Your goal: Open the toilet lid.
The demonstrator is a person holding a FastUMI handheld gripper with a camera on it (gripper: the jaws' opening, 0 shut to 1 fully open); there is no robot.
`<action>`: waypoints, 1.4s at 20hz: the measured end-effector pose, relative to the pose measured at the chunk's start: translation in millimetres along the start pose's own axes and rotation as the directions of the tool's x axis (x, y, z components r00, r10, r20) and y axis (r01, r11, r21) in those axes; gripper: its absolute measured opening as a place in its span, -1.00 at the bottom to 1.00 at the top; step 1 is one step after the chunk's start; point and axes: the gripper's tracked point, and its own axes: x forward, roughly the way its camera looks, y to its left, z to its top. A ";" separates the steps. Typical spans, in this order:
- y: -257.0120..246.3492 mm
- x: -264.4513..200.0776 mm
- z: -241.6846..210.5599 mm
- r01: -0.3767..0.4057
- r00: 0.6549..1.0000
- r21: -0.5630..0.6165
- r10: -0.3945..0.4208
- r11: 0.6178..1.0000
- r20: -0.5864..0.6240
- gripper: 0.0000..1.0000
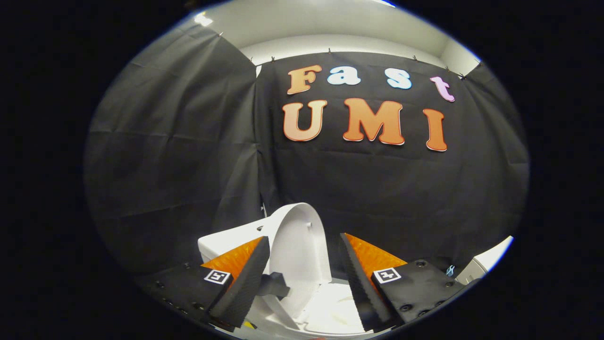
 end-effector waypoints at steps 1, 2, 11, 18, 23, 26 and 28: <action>-13.6 -2.5 3.7 0.010 1.000 0.005 -0.010 1.000 0.005 0.89; -27.2 -6.7 3.5 0.023 1.000 0.016 -0.023 1.000 0.002 0.89; -136.8 -65.0 1.4 0.060 0.998 0.076 -0.061 0.995 0.003 0.89; -228.2 -116.0 -15.4 0.137 0.990 0.083 -0.136 0.987 -0.024 0.91; -287.8 -156.1 -40.6 0.229 0.973 0.113 -0.224 0.967 -0.051 0.93; -309.9 -171.8 -51.8 0.247 0.969 0.142 -0.240 0.959 -0.062 0.95; -332.7 -185.3 -57.6 0.279 0.960 0.139 -0.275 0.950 -0.048 0.95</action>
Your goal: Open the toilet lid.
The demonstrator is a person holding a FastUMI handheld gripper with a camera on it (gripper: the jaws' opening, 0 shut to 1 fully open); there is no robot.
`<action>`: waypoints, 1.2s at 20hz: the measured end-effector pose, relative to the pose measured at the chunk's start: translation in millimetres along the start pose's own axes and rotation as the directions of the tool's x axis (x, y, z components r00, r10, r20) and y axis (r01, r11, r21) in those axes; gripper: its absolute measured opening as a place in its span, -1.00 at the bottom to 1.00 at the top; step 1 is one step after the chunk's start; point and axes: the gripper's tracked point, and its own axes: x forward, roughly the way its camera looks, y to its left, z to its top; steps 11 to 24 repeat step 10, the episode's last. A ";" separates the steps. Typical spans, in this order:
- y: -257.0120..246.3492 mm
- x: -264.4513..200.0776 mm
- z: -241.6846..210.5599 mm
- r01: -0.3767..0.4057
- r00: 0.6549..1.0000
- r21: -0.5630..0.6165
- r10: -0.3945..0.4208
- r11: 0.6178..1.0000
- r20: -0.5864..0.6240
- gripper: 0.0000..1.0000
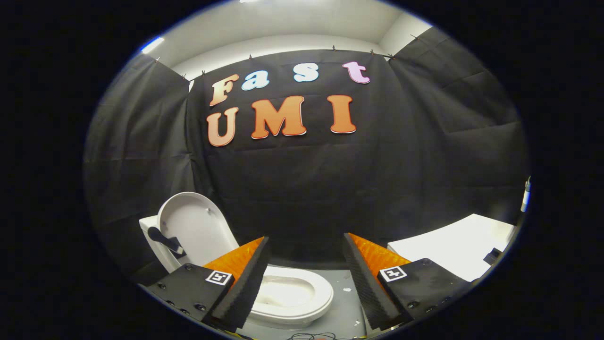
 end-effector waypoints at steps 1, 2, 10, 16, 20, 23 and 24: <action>-8.8 -3.3 -2.3 0.007 1.000 0.008 -0.007 1.000 0.007 0.96; -16.0 -7.1 -6.6 0.016 1.000 0.013 -0.016 1.000 0.010 0.95; -56.5 -21.6 -19.1 0.120 0.993 -0.003 -0.120 0.993 0.016 0.96; -56.5 -21.6 -19.1 0.120 0.993 -0.003 -0.120 0.993 0.016 0.96; -56.5 -21.6 -19.1 0.120 0.993 -0.003 -0.120 0.993 0.016 0.96; -56.5 -21.6 -19.1 0.120 0.993 -0.003 -0.120 0.993 0.016 0.96; -56.5 -21.6 -19.1 0.120 0.993 -0.003 -0.120 0.993 0.016 0.96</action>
